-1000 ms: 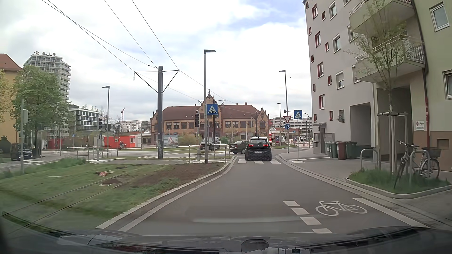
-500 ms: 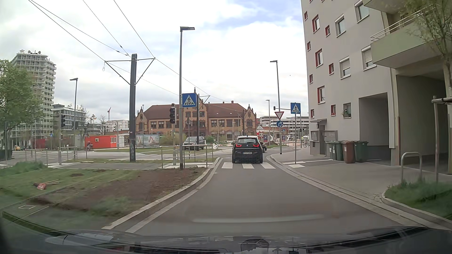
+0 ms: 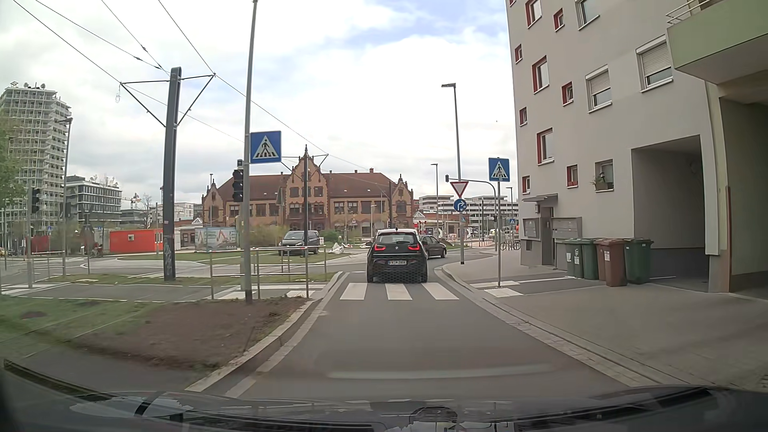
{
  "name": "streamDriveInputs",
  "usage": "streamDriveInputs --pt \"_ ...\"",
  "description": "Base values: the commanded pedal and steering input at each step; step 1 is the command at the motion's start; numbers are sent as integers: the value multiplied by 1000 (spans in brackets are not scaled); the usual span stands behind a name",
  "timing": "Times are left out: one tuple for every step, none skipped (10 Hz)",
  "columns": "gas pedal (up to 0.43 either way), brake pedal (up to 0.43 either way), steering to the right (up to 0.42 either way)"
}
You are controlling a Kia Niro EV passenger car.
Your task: Follow the waypoints while adhering to traffic rules and regulations
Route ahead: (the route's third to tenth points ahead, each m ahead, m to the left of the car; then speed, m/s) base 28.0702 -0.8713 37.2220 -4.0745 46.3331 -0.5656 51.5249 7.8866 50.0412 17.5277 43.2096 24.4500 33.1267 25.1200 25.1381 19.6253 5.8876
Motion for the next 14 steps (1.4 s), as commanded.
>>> streamDriveInputs --pt "0 183 53" --pt "0 171 41" --pt "0 165 31" --pt "0 165 17" --pt "0 165 9" --pt "0 159 4" --pt "0 159 -4" --pt "0 159 -11" --pt "0 152 -18" --pt "0 146 -24" --pt "0 134 -30" --pt "0 128 -33" --pt "0 128 -34" --pt "0 122 -34"
